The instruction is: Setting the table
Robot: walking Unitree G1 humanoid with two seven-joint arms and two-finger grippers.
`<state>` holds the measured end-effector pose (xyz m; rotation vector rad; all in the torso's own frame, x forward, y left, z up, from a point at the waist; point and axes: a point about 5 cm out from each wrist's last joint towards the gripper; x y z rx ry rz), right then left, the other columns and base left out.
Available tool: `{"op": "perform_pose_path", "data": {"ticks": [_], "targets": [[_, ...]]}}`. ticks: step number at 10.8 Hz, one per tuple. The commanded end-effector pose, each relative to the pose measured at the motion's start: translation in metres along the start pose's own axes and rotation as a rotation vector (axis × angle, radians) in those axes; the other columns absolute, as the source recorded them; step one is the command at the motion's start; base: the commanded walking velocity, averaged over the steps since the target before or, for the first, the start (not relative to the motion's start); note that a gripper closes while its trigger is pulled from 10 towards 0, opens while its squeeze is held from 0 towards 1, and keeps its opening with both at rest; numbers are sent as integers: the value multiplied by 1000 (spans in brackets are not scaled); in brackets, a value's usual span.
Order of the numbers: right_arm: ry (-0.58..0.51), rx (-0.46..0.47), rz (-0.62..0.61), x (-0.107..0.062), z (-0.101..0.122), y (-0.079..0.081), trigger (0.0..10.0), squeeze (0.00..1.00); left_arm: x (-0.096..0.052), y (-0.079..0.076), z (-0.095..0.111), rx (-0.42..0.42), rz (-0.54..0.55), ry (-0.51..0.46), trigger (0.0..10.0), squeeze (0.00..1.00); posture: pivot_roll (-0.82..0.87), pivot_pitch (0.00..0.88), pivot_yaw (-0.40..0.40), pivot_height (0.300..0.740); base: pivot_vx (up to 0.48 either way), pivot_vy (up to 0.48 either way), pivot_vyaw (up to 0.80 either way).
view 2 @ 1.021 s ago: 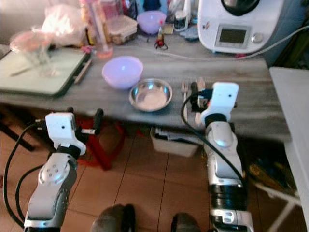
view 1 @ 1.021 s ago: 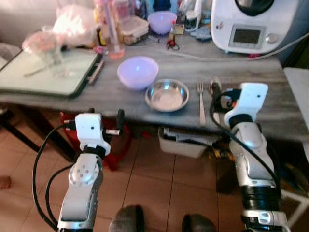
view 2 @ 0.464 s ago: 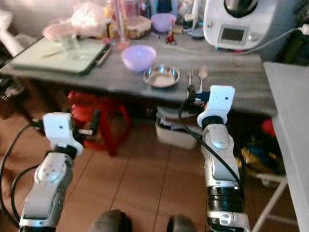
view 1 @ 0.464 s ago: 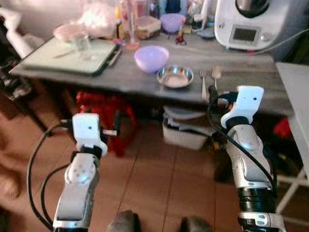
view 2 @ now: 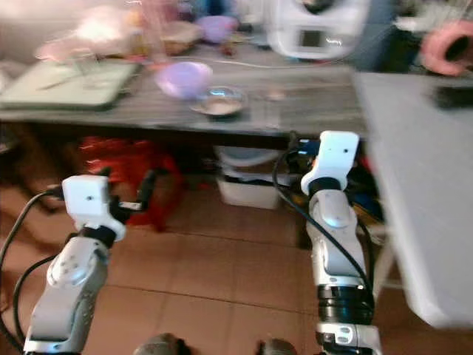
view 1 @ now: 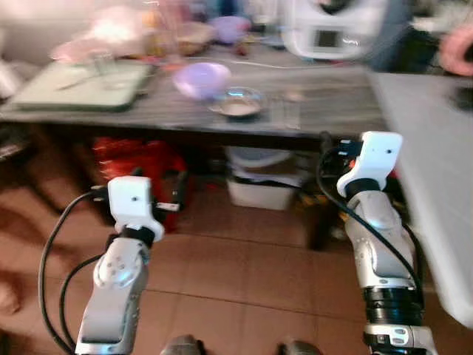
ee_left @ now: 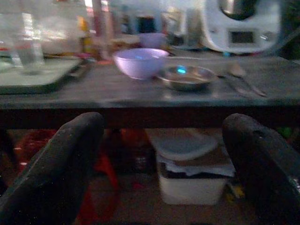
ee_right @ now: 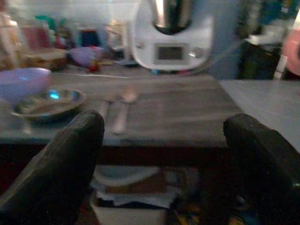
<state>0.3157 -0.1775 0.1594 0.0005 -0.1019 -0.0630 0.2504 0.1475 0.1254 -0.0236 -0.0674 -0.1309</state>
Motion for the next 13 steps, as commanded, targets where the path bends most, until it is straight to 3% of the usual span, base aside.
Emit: {"op": "perform_pose_path", "data": {"ticks": [1,2,6,9,13], "targets": [[6,-12,-9,-1,0,-4,10000,0,0,-6,2,-11,-24,-4,10000,0,26,57,68,740,0,-469,-800],[9,-14,-9,-2,-1,-4,10000,0,-1,-6,2,-12,-27,-3,10000,0,25,61,68,740,0,-469,-800],[16,-17,-6,-3,-1,-5,10000,0,-1,-7,2,-20,-35,4,10000,0,21,72,66,740,0,-462,0],[16,-16,-4,-3,0,-4,10000,0,-1,-10,1,-14,-53,13,10000,0,20,75,67,740,340,-334,0],[10,-3,2,-3,1,1,10000,0,1,-10,1,2,-66,23,10000,0,21,74,80,740,453,0,0]]}}
Point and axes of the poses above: a point about 5 cm out from each wrist's last joint towards the gripper, its own x axis pointing out of the wrist towards the gripper, its own z axis along the axis of the wrist's last joint, y = z × x, and after that the axes turned 1 degree about x, right-handed
